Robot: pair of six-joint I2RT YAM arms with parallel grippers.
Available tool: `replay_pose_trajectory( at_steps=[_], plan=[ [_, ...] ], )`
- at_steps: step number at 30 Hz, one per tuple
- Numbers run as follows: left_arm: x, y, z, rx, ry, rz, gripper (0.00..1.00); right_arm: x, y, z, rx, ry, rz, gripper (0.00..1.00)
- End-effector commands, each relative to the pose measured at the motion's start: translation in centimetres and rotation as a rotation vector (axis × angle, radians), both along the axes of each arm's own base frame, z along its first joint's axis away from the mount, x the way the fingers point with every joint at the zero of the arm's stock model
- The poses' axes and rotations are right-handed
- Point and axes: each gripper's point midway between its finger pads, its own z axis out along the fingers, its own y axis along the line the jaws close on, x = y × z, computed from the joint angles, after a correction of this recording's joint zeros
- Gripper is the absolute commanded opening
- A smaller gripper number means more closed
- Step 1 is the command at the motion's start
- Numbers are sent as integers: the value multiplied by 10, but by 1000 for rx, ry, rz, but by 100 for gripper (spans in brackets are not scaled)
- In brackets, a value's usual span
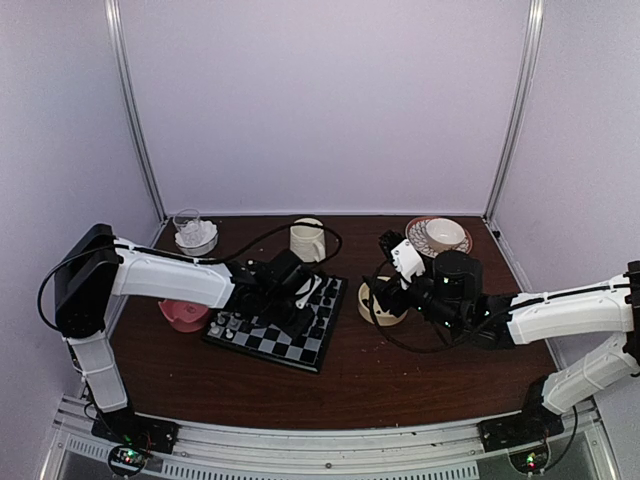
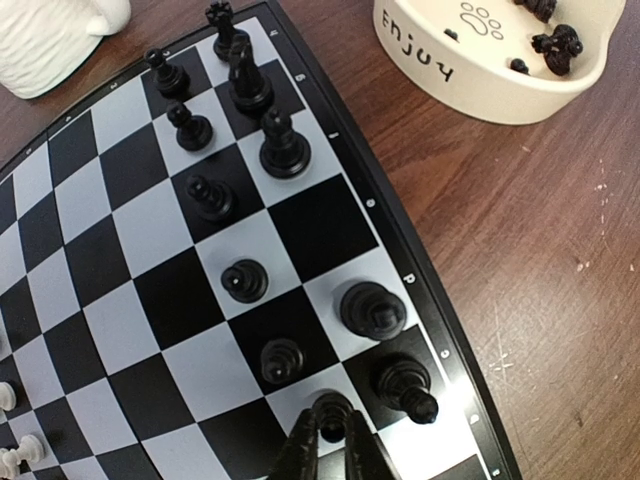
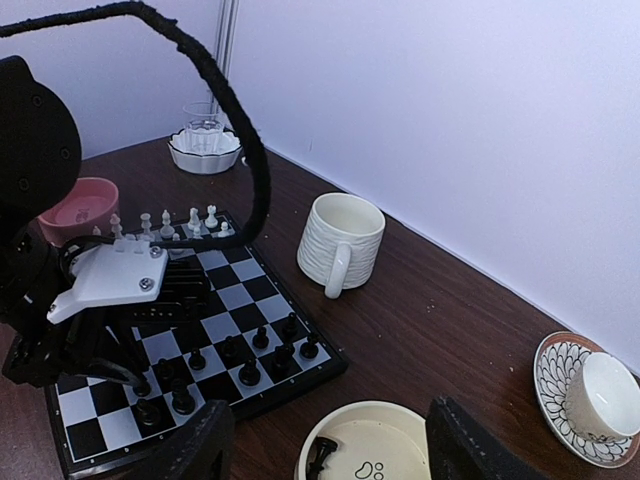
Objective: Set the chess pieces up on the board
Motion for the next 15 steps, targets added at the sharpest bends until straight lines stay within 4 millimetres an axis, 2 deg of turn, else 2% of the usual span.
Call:
replay_pose_trajectory(
  at_steps=[1, 9, 11, 15],
  plan=[
    [4, -4, 6, 5, -14, 4, 10, 3, -2, 0, -3, -4, -9, 68],
    [0, 0, 11, 8, -10, 8, 9, 3, -3, 0, -7, -4, -13, 68],
    [1, 1, 12, 3, -13, 10, 14, 4, -3, 0, -7, -3, -14, 69],
    [-1, -1, 11, 0, -5, 2, 17, 4, -2, -1, -6, -2, -13, 69]
  ],
)
